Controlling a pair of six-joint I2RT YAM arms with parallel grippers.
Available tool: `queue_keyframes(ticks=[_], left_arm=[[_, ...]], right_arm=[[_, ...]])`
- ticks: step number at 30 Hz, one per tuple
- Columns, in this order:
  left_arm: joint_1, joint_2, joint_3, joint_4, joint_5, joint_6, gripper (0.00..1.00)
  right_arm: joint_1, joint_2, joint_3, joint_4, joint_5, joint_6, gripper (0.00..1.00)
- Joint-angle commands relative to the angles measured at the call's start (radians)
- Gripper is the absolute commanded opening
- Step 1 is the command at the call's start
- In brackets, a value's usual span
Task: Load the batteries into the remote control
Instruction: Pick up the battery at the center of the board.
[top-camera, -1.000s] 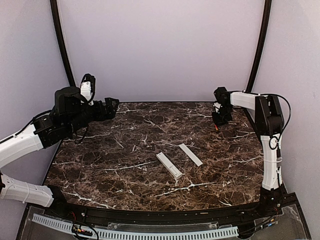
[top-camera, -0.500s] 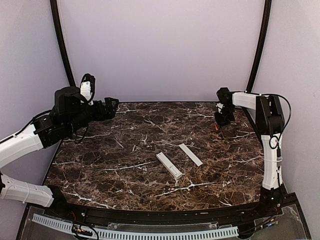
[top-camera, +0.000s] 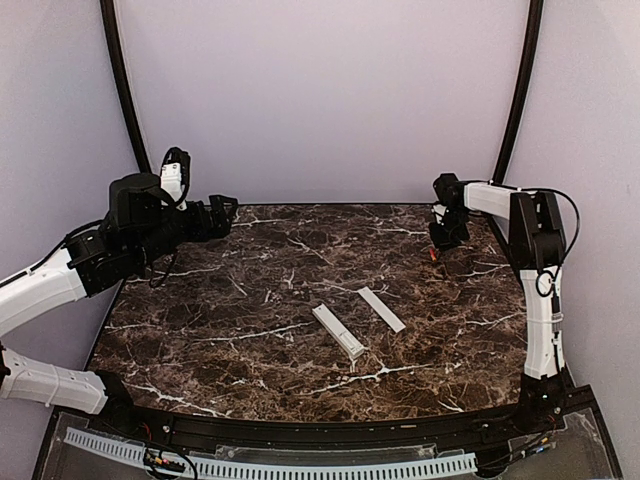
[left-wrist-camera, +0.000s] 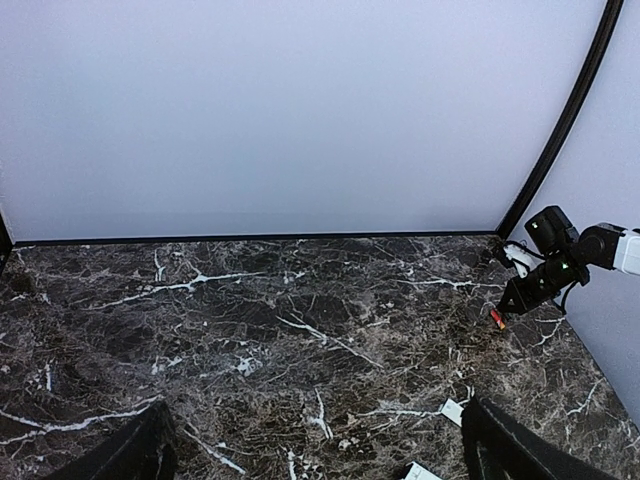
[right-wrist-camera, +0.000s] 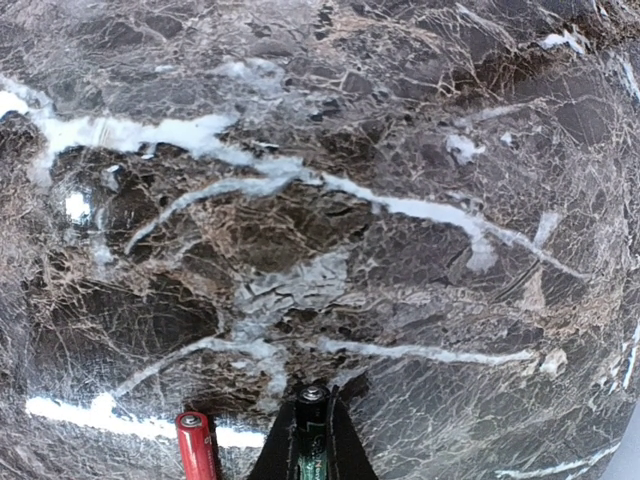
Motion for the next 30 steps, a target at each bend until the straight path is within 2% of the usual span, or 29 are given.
queue_keyframes(ticks=[1,6,18,22,25,30], left_arm=[[0.008,-0.012,-0.001,-0.01,0.002,0.008,0.99],[0.008,-0.015,-0.003,-0.01,0.007,0.004,0.99],[0.012,-0.004,-0.015,-0.006,0.037,0.003,0.99],[0.024,0.042,-0.003,-0.018,0.252,0.137,0.99],[0.025,0.122,0.074,-0.14,0.471,0.258,0.99],[0.024,0.196,0.107,-0.213,0.644,0.455,0.99]], right_arm=[[-0.008,0.022,-0.004,-0.06,0.014,-0.017,0.08],[-0.01,0.009,-0.014,-0.066,0.007,-0.02,0.0],[-0.008,-0.162,-0.09,-0.011,0.006,-0.029,0.0],[0.004,-0.244,-0.148,0.017,-0.036,-0.042,0.0],[0.025,-0.307,-0.189,0.029,-0.044,-0.053,0.0],[0.071,-0.419,-0.284,0.054,-0.101,-0.052,0.0]])
